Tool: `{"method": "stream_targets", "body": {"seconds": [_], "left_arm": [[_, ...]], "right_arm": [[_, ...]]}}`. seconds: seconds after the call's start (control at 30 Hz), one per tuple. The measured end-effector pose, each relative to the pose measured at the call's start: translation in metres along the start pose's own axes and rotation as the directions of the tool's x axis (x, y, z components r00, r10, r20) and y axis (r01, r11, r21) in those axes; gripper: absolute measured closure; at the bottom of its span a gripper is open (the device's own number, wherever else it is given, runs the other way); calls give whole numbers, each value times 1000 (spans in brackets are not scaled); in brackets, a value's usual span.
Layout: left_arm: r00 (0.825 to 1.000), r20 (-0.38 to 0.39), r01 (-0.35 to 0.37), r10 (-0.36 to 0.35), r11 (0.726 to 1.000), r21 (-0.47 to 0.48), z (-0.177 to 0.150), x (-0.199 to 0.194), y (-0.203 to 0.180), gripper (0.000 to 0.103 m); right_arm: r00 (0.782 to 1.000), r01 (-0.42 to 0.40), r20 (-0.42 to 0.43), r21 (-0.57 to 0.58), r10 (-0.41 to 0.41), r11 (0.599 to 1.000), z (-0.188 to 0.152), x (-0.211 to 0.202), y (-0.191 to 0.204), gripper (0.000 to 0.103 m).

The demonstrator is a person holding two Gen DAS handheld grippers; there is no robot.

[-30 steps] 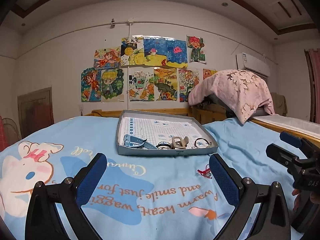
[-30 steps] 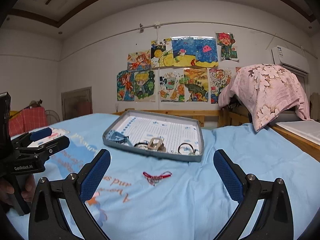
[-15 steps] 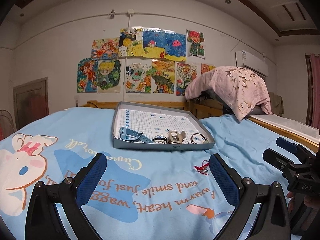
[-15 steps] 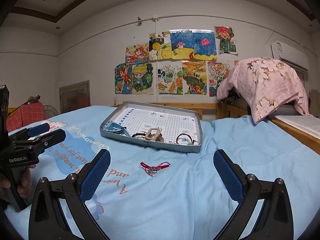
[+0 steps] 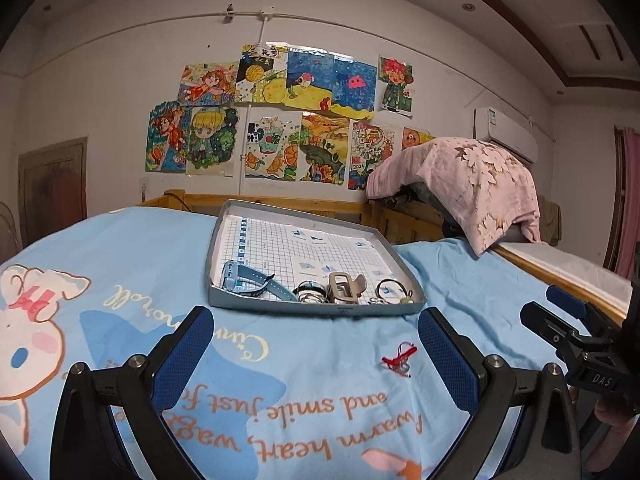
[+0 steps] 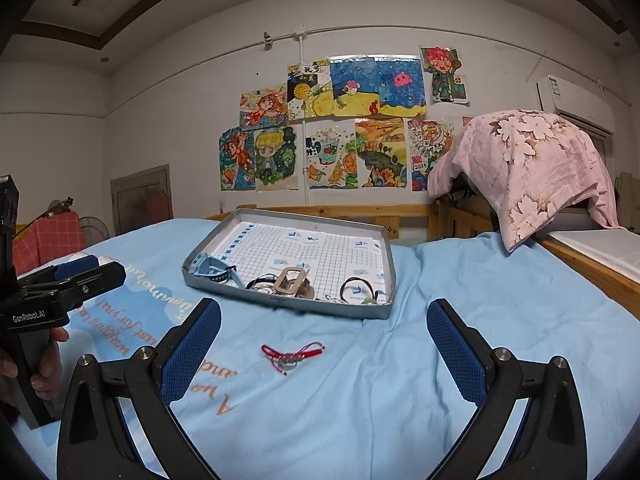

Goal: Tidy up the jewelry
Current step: 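Move the left tool toward the red string bracelet, then grasp the red string bracelet with the left tool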

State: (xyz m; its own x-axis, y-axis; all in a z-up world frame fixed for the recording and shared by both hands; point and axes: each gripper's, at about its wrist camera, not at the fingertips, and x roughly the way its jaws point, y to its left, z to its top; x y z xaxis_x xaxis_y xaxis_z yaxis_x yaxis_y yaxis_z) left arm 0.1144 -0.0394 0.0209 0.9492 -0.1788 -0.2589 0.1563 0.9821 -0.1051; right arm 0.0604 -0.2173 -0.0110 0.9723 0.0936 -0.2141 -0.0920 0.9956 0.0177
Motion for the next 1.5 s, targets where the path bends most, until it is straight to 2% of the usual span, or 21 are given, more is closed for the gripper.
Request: {"method": "stream_targets", "body": {"seconds": [0.23, 0.37, 0.5, 0.63, 0.73, 0.93, 1.0, 1.03, 1.1, 1.2, 1.33, 1.5], "left_arm": [[999, -30, 13, -14, 1000, -11, 8, 27, -2, 0], [996, -79, 26, -27, 1000, -15, 7, 50, -3, 0], [989, -135, 51, -57, 997, -50, 4, 71, 1, 0], [974, -199, 95, -110, 992, -83, -5, 91, 6, 0], [957, -249, 124, -147, 987, -105, -14, 105, 9, 0], [926, -315, 171, -208, 975, -142, -28, 122, 8, 8], [914, -332, 194, -233, 970, -147, -31, 127, 7, 16], [904, -346, 213, -253, 965, -151, -33, 131, 5, 18], [883, -369, 248, -290, 956, -160, -36, 137, 3, 30], [851, -397, 296, -343, 939, -176, -42, 143, 0, 41], [809, -429, 345, -401, 916, -206, -48, 153, -4, 50], [768, -458, 372, -447, 894, -248, -52, 163, -6, 59]], "right_arm": [[1000, 24, -13, 30, -24, 999, 13, 26, -13, 2], [999, 31, -38, 55, -29, 998, 18, 47, -22, 2], [997, 37, -74, 65, -33, 997, 17, 67, -28, 2], [994, 33, -102, 61, -27, 998, 10, 81, -32, 2], [993, 21, -122, 64, -13, 998, 3, 88, -33, 2], [985, -19, -167, 81, 32, 997, -12, 104, -36, 2], [983, -28, -180, 86, 43, 996, -17, 108, -37, 2], [981, -32, -187, 87, 48, 996, -20, 110, -37, 2], [977, -45, -204, 89, 63, 995, -26, 114, -36, 3], [969, -66, -233, 88, 84, 994, -33, 119, -35, 19], [954, -94, -275, 95, 117, 991, -41, 124, -33, 38], [936, -132, -315, 94, 155, 987, -48, 126, -27, 50]]}}
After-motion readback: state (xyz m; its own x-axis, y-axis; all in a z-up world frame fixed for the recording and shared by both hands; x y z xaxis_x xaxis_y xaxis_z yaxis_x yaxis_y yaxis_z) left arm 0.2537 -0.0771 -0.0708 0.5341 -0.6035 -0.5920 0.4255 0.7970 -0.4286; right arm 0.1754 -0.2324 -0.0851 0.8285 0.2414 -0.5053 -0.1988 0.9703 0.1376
